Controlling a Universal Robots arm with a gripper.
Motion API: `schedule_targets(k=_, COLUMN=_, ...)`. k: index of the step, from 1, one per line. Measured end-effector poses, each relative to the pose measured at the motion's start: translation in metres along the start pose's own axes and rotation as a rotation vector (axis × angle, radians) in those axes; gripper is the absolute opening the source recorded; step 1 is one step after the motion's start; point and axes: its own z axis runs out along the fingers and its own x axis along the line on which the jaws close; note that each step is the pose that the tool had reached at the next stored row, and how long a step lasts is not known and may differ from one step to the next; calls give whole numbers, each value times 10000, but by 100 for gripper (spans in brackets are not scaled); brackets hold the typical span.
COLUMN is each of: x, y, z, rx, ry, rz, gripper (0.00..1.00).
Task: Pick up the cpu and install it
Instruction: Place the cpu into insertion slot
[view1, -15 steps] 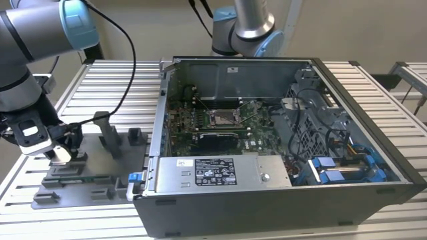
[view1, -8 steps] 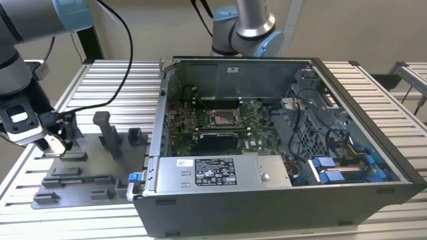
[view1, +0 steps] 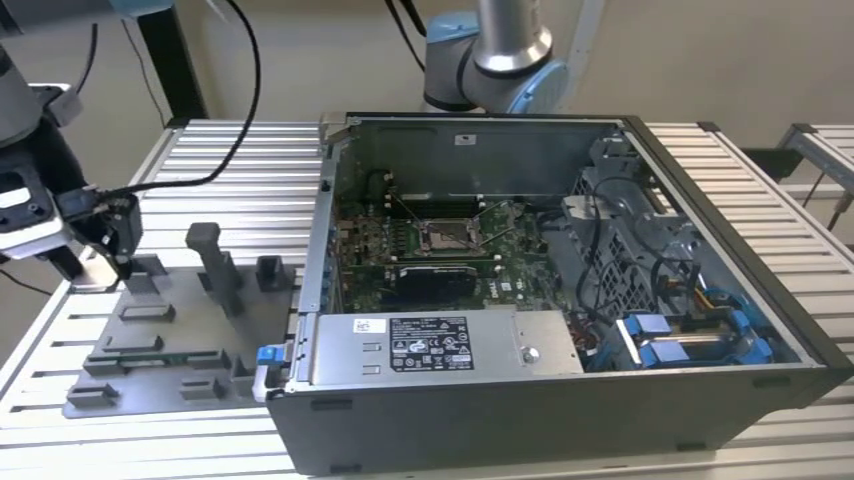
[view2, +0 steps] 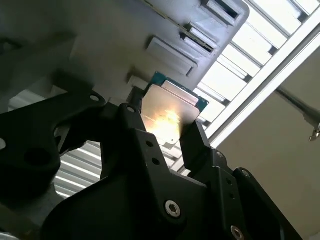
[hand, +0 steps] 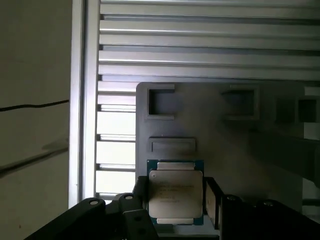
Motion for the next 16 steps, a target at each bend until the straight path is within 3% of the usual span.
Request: schedule_targets(k=16, x=-48, y=31, z=-716, rx=-4, ry=-1, rz=1, gripper=0)
